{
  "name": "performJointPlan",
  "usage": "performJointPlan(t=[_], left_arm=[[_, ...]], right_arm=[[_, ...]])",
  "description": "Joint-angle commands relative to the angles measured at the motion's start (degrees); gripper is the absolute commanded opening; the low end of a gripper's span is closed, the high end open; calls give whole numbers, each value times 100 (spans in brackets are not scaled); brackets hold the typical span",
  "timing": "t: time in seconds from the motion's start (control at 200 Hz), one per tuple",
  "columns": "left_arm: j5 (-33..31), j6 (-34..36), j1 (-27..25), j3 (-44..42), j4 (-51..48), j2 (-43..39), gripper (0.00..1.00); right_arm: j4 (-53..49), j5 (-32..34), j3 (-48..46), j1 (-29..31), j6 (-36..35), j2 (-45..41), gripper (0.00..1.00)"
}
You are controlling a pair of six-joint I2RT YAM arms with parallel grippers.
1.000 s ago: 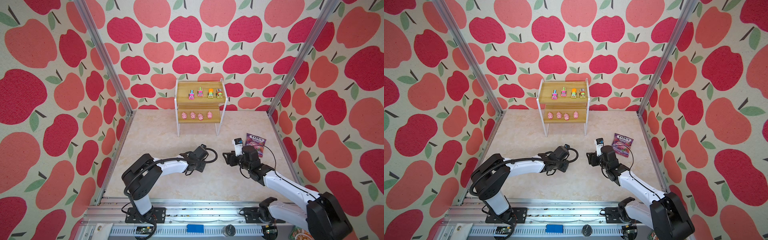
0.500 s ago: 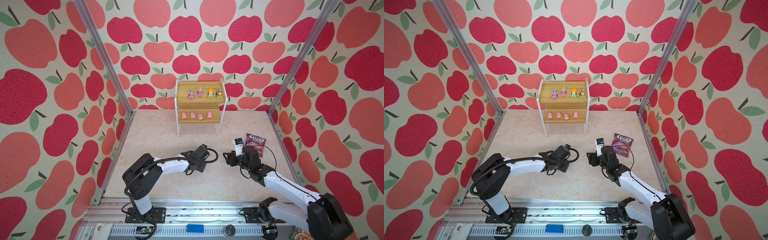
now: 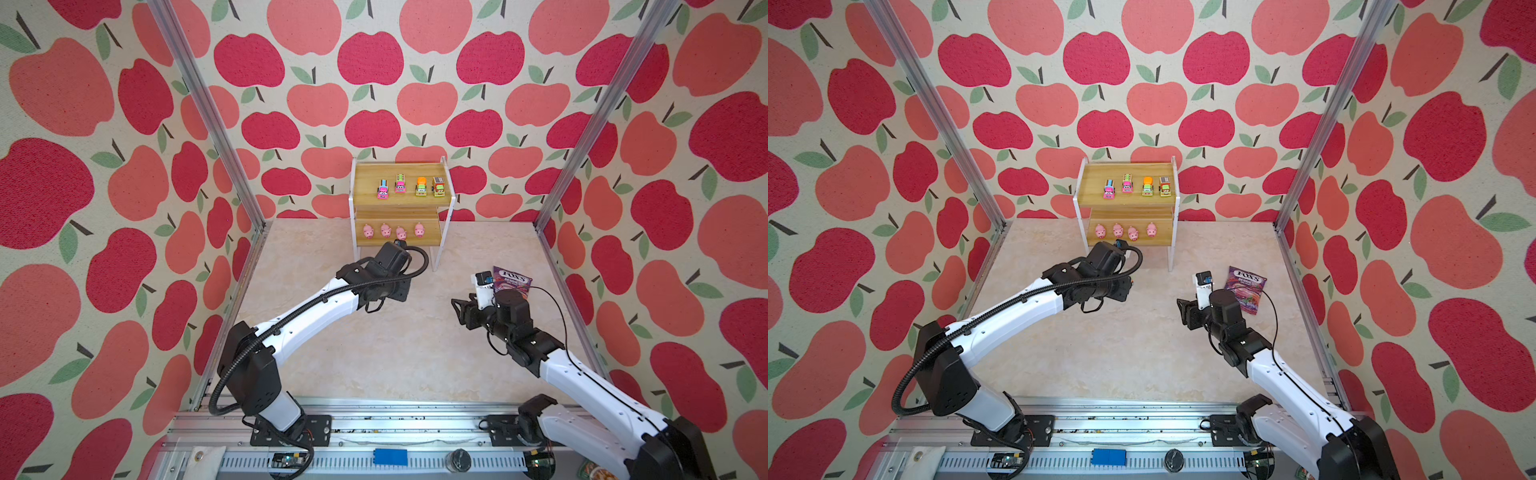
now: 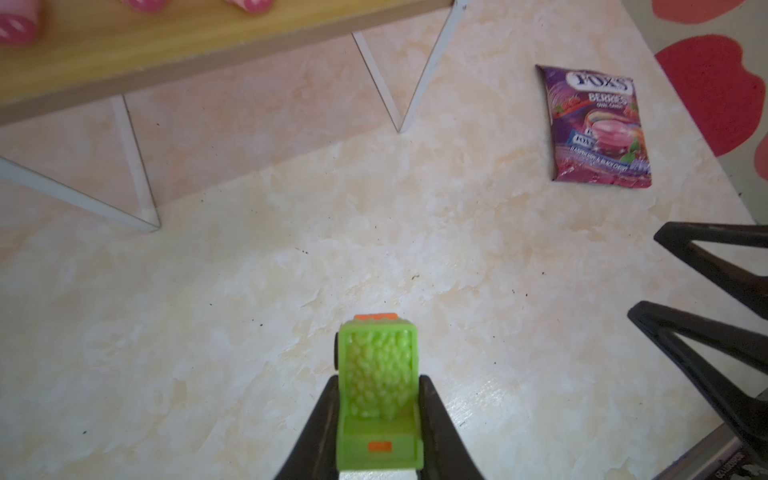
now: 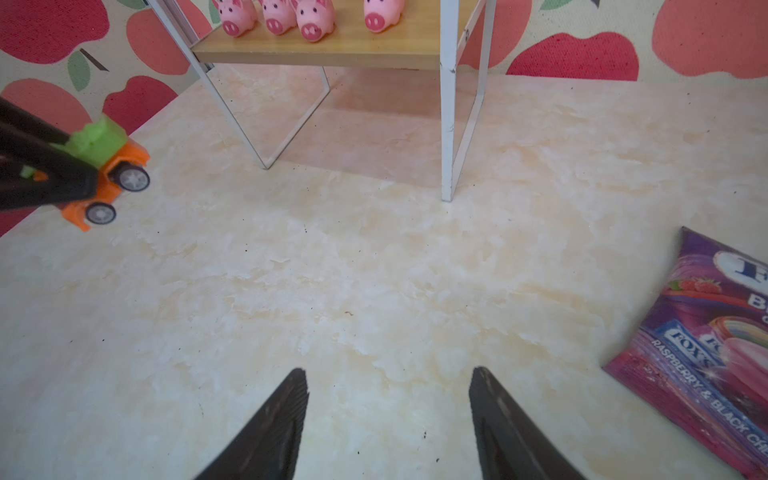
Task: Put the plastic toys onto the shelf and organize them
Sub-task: 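Lift the dump truck with the left gripper and carry it to the upper shelf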
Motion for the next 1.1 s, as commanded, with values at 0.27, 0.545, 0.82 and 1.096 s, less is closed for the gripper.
performJointPlan(t=[0.27, 0.545, 0.82, 1.096], left_arm=[[-119, 569, 695, 2535, -1787, 194, 28], [-202, 1028, 1110, 4591, -2060, 1043, 29], [-276, 1296, 1579, 7433, -2743, 2643, 29], [-176, 1283, 1964, 7300, -2381, 2850, 29]], right_arm=[[-433, -5, 1127, 243, -841, 26, 65], [-670, 188, 1725, 720, -1210, 386, 65], [-776, 264, 2116, 999, -1432, 526, 65], [-556, 311, 2480, 1299, -2145, 634, 65]])
